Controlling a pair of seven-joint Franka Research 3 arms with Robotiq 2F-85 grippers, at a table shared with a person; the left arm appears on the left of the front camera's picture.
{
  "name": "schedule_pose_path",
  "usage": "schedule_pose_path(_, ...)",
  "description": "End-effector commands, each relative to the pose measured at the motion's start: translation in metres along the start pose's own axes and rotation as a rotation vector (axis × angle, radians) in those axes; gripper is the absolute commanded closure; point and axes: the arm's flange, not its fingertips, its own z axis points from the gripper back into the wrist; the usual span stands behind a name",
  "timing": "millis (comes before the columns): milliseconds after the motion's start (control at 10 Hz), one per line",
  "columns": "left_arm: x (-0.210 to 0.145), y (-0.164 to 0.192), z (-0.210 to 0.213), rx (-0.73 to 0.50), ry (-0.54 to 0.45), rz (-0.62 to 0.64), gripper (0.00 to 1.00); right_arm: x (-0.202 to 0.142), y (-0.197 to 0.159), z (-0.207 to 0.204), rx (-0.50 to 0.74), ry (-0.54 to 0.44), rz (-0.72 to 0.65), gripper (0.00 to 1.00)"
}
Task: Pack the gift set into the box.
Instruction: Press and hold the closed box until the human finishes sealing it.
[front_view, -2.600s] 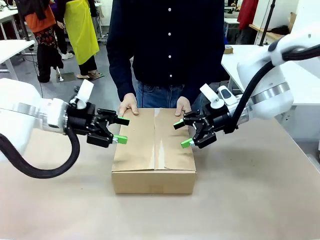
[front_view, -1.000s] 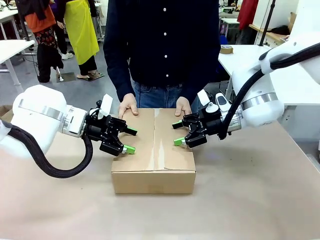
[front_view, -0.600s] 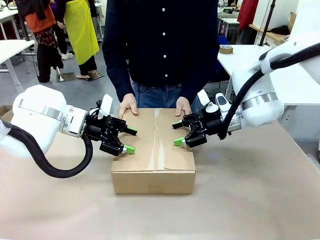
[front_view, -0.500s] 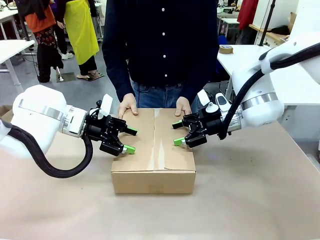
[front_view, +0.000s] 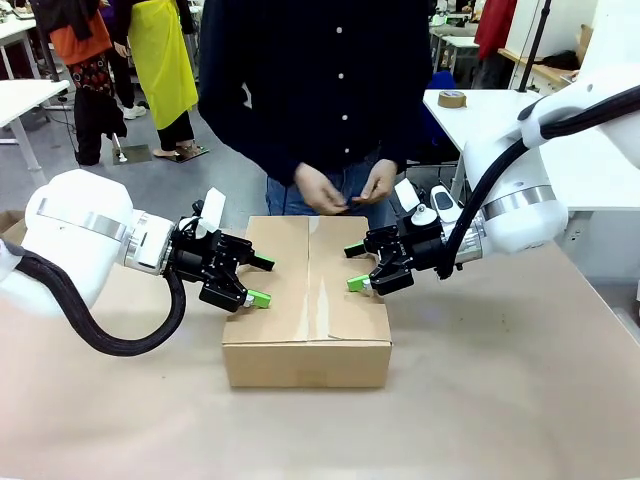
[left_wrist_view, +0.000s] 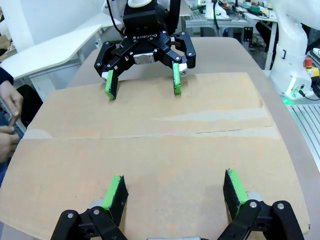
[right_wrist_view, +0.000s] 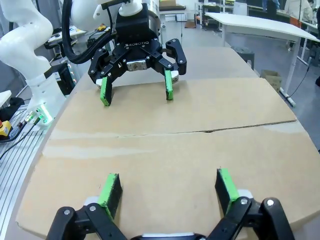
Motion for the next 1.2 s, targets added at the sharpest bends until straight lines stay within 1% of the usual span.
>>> schedule_pose_path(0, -0.0016, -0.0016, -0.0001, 0.002, 0.007, 0.002, 0.0, -0.001, 0.0014, -0.0023, 0.006, 0.01, 0.003, 0.0)
schedule_pose_path(1100, -0.0016, -0.0016, -0.0001, 0.002, 0.007, 0.002, 0.0, -0.001, 0.0014, -0.0023, 0.006, 0.01, 0.003, 0.0)
